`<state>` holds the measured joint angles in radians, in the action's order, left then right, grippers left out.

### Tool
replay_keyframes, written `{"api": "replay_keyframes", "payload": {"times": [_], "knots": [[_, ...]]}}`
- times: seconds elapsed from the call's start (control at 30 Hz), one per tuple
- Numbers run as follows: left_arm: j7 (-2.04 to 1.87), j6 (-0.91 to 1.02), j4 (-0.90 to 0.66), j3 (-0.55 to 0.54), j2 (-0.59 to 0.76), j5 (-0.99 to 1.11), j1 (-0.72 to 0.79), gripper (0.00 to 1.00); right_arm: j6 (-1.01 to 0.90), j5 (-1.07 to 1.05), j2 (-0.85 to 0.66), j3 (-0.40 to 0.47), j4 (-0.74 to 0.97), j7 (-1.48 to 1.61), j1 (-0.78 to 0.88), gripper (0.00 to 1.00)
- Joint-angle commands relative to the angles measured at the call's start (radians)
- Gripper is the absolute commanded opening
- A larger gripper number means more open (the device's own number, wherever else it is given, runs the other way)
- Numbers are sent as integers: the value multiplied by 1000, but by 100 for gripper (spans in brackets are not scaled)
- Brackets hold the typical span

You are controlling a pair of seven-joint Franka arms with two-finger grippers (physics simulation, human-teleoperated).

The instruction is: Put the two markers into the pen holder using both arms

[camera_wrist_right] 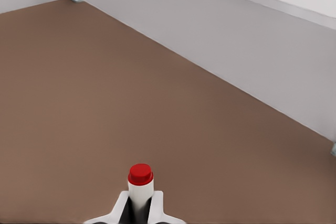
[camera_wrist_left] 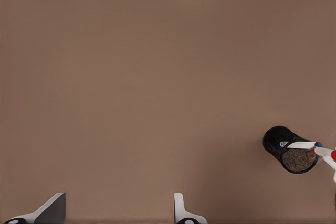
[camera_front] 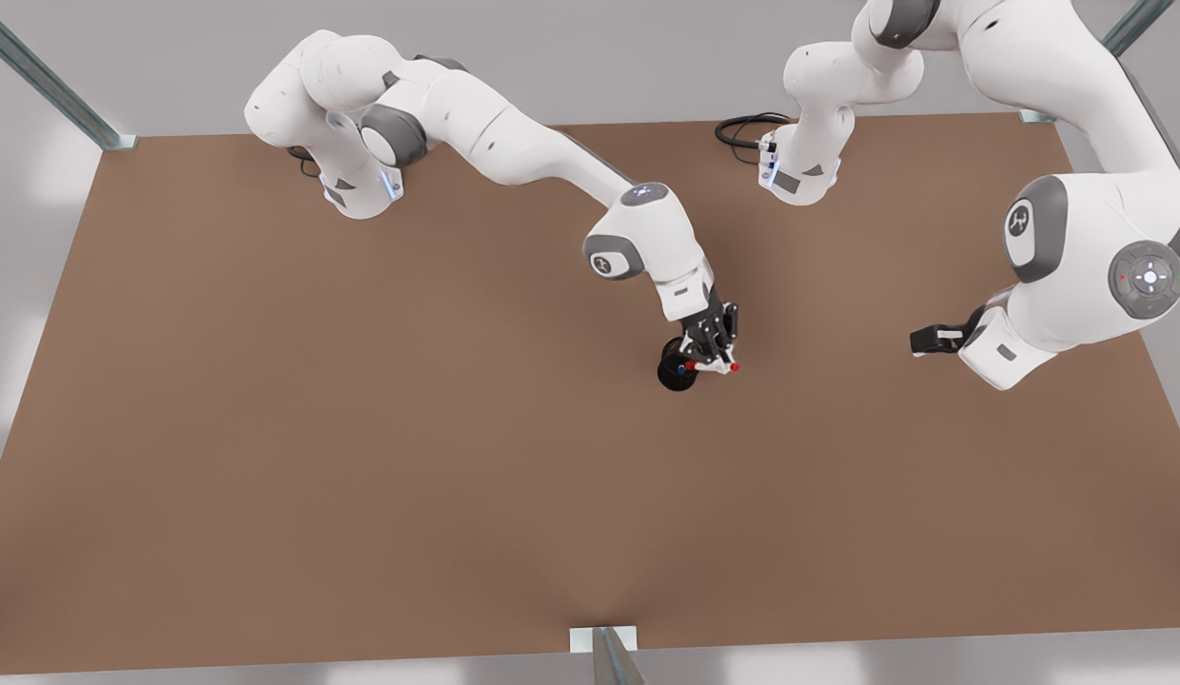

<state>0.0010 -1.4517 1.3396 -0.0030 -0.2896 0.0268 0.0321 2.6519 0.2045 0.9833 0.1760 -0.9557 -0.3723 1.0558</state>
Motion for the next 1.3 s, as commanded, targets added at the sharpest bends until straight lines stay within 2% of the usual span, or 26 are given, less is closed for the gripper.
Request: {"api": "replay_keyframes", "payload": {"times": [0.0,0.1,0.47,0.67,0.7,0.73,0.77,0.9,0.93,0.97,1.0,1.03,1.1,1.13,1.17,1.2,1.27], "knots": [[2,1,0,0,1,1,0,100,-92,56,-6,2,0,0,4,21],[2,1,0,0,1,1,-1,100,-148,53,-12,-12,0,3,10,21],[2,-1,1,0,-2,1,2,100,-138,49,-12,-9,-2,-17,44,21],[2,-1,1,0,-2,1,0,100,-56,53,20,0,-29,-17,49,21],[2,-1,0,0,-2,1,0,100,-56,53,20,0,-31,-17,49,52],[2,-1,1,0,-2,1,0,100,-56,53,20,0,-35,-17,50,72],[2,-1,1,0,-2,1,0,100,-56,53,20,0,-35,-17,50,86],[2,-1,1,0,-2,1,0,100,-32,50,29,3,-34,-13,36,89],[2,-1,1,0,-2,1,0,100,-199,-3,-20,-3,-20,-13,-22,89],[2,-1,1,0,-2,1,0,100,-317,-72,-159,-4,-38,-10,-115,91],[2,-1,1,0,-2,1,-1,100,-514,-92,-277,-4,-43,-22,-181,99],[2,1,0,0,-2,-1,-1,100,-719,-132,-388,-6,-44,-5,-295,100],[8,8,-2,-2,0,1,5,100,-924,-292,-517,-9,-109,120,-554,100],[10,10,-5,-3,0,4,6,100,-937,-292,-661,-41,-298,193,-689,100],[10,10,-8,-5,1,4,5,100,-934,-227,-784,-131,-478,204,-827,99],[10,10,-8,-6,1,7,5,100,-920,-168,-807,-187,-540,234,-888,100],[10,10,-10,-6,1,7,6,100,-911,-180,-798,-164,-560,357,-904,100]]}}
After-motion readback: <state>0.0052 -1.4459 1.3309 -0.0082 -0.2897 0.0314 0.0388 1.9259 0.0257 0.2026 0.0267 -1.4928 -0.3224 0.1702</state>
